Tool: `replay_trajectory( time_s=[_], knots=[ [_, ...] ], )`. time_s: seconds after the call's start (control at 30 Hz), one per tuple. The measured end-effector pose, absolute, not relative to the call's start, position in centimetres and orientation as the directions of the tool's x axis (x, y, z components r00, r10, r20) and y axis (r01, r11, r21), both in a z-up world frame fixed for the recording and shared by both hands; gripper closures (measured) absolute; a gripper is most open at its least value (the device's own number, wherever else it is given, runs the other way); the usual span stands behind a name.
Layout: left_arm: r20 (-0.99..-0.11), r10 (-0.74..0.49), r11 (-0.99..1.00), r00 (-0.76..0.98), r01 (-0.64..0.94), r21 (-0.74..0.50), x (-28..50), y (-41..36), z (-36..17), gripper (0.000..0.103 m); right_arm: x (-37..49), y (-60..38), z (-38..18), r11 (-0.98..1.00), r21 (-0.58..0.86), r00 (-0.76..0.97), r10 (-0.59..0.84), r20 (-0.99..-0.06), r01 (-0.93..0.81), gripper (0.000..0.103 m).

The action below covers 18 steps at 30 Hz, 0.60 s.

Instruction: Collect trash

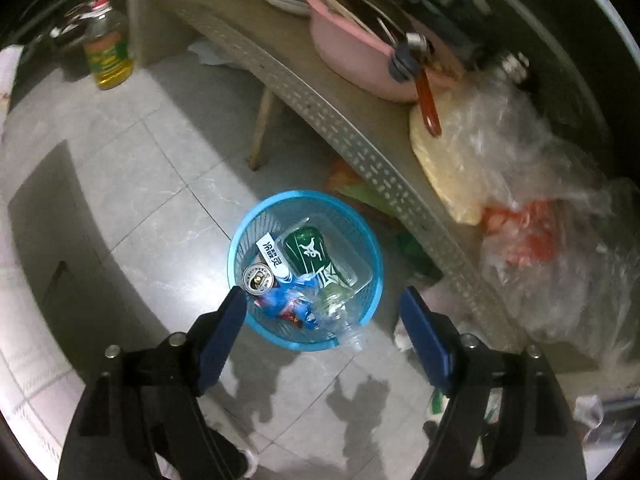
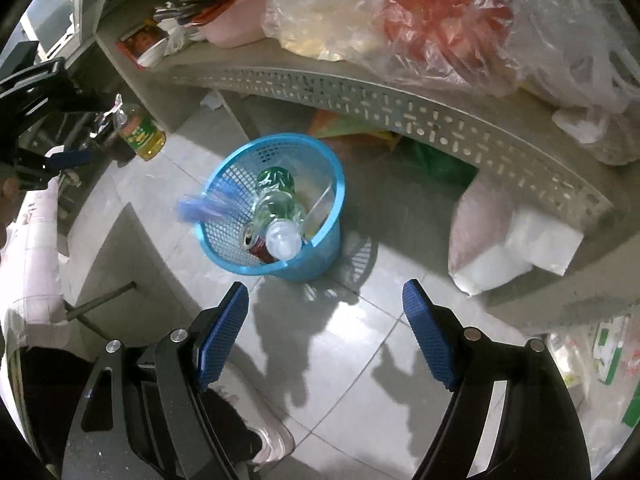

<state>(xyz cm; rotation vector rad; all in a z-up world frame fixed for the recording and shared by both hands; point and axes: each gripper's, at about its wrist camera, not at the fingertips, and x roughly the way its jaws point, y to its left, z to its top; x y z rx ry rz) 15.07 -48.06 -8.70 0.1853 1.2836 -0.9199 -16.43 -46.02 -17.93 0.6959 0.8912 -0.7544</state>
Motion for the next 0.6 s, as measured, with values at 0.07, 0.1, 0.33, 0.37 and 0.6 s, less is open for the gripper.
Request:
replay_trajectory(
  time_s=[0.07, 0.1, 0.33, 0.37, 0.6],
  knots=[
    [-0.854, -0.521, 0.629, -0.002, 0.675, -0.386, 14.8, -46.4, -7.2, 0.027, -16.5, -45.6, -17.6, 0.555, 0.22, 0.428, -0.279, -0.859, 0.802, 0.027],
    [-0.846, -0.534, 0.617, 0.003, 0.685, -0.387, 14.5, -45.6, -6.4, 0.027, -16.3, -45.5, -17.5, 0.561, 0.227, 0.439, -0.279, -0.854, 0.796, 0.027],
    [-0.732, -0.659, 0.555, 0.17, 0.768, -0.321, 10.3, -35.5, 1.8, 0.025, -14.6, -43.0, -12.7, 0.636, 0.236, 0.533, -0.326, -0.781, 0.735, 0.027],
    [-0.717, -0.667, 0.554, 0.2, 0.777, -0.299, 9.5, -33.9, 2.7, 0.021, -14.4, -42.2, -11.6, 0.653, 0.226, 0.547, -0.342, -0.764, 0.723, 0.024],
    [-0.626, -0.671, 0.635, 0.397, 0.743, -0.21, 4.7, -23.5, 5.3, 0.006, -13.4, -34.0, -3.8, 0.753, 0.097, 0.635, -0.471, -0.612, 0.651, 0.008]
  ],
)
